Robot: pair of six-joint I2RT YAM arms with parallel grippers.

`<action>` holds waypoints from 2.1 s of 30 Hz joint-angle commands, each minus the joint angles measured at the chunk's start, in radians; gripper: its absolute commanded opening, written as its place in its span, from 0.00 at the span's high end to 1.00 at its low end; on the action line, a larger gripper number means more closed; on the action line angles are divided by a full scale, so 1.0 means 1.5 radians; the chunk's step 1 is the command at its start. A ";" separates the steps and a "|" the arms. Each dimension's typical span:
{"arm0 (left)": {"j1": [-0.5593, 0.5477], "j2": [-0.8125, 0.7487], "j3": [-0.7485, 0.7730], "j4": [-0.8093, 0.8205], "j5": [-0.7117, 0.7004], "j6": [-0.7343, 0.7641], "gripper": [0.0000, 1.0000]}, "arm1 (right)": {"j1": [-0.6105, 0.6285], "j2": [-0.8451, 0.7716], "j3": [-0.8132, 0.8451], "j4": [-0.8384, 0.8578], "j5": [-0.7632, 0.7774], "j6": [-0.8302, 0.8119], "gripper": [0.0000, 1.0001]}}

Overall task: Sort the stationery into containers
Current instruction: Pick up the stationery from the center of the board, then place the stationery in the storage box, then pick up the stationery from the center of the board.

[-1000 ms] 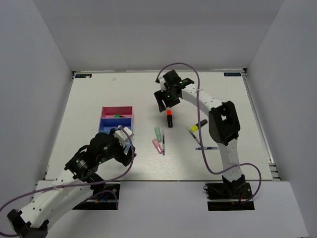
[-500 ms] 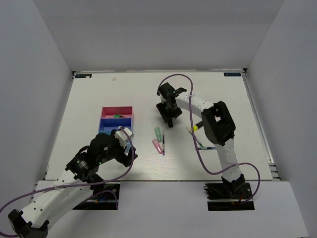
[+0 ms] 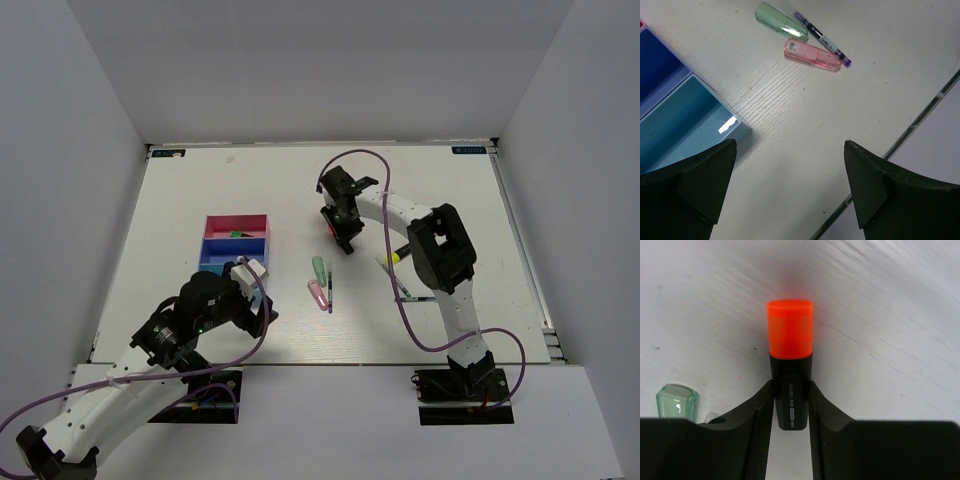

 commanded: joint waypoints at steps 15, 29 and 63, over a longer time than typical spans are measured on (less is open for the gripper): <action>0.004 -0.052 0.066 0.068 -0.174 -0.056 0.02 | 0.048 -0.038 0.256 0.004 -0.344 -0.434 1.00; 0.005 -0.066 0.122 0.082 -0.269 -0.104 0.02 | 0.122 0.088 0.345 0.328 -0.461 -0.392 1.00; 0.004 0.149 0.204 -0.019 -0.016 -0.140 1.00 | 0.095 -0.005 0.238 0.186 0.025 -0.237 1.00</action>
